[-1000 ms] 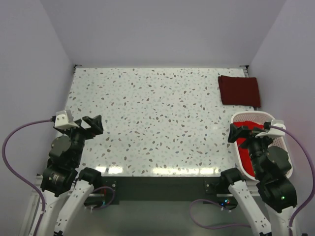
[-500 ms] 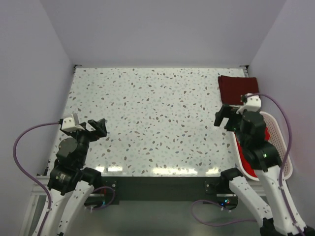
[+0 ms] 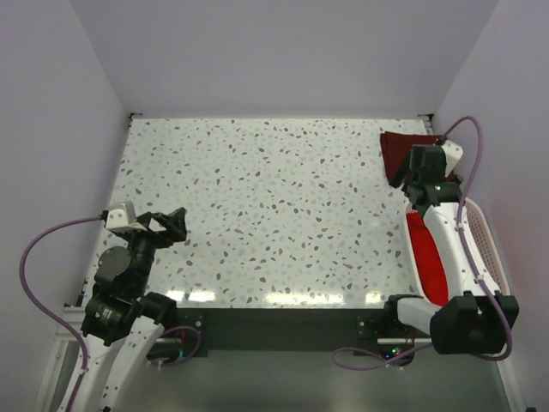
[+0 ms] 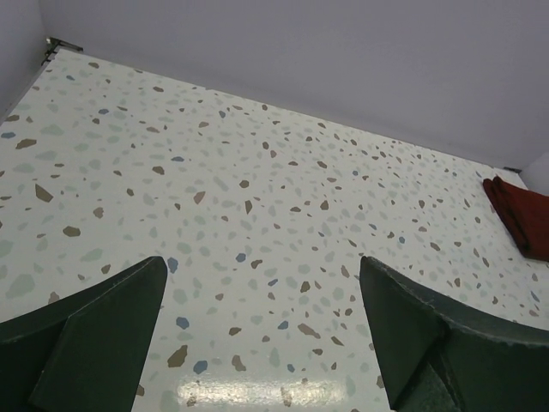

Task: Fold and stack the t-shirts
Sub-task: Grab the tshirt from the pile

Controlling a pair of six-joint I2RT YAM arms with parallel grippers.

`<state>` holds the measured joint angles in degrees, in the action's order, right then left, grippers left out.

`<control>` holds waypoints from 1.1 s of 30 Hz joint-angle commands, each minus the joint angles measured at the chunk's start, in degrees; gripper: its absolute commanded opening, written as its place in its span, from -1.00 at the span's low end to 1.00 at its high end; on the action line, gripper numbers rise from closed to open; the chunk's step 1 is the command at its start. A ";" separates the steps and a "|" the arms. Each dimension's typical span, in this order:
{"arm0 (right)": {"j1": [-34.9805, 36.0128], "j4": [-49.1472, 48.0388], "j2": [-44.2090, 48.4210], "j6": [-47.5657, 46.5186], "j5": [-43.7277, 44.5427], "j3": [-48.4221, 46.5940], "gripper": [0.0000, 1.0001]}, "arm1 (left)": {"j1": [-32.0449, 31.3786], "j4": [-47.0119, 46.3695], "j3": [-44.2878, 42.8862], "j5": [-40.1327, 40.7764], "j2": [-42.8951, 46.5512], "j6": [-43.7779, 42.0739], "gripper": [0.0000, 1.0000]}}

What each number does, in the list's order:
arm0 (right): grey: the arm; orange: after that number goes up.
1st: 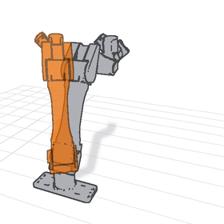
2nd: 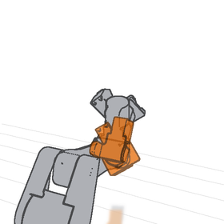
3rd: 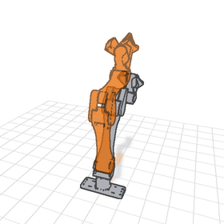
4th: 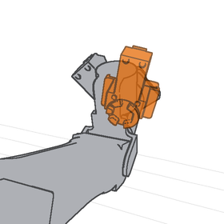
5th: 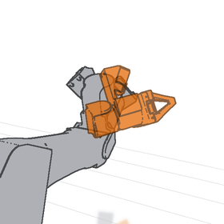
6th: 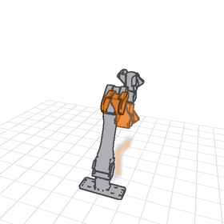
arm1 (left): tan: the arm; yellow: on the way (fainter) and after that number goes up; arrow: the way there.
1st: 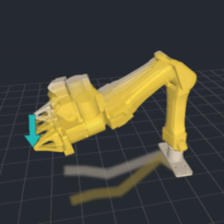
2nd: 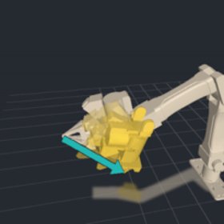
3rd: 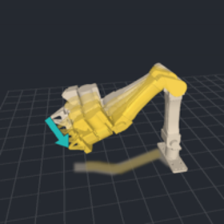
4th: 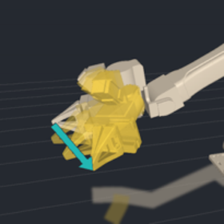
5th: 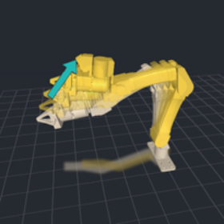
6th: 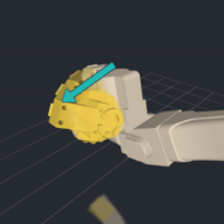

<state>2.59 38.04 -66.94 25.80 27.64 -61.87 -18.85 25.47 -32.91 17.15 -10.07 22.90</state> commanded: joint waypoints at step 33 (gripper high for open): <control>-27.21 -4.21 6.27 9.61 -3.12 8.35 -1.00 | -1.19 -3.41 0.56 -0.80 -1.18 -1.45 1.00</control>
<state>-26.28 32.14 -67.96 35.40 21.71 -47.46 -19.66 24.82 -32.88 16.93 -10.17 22.90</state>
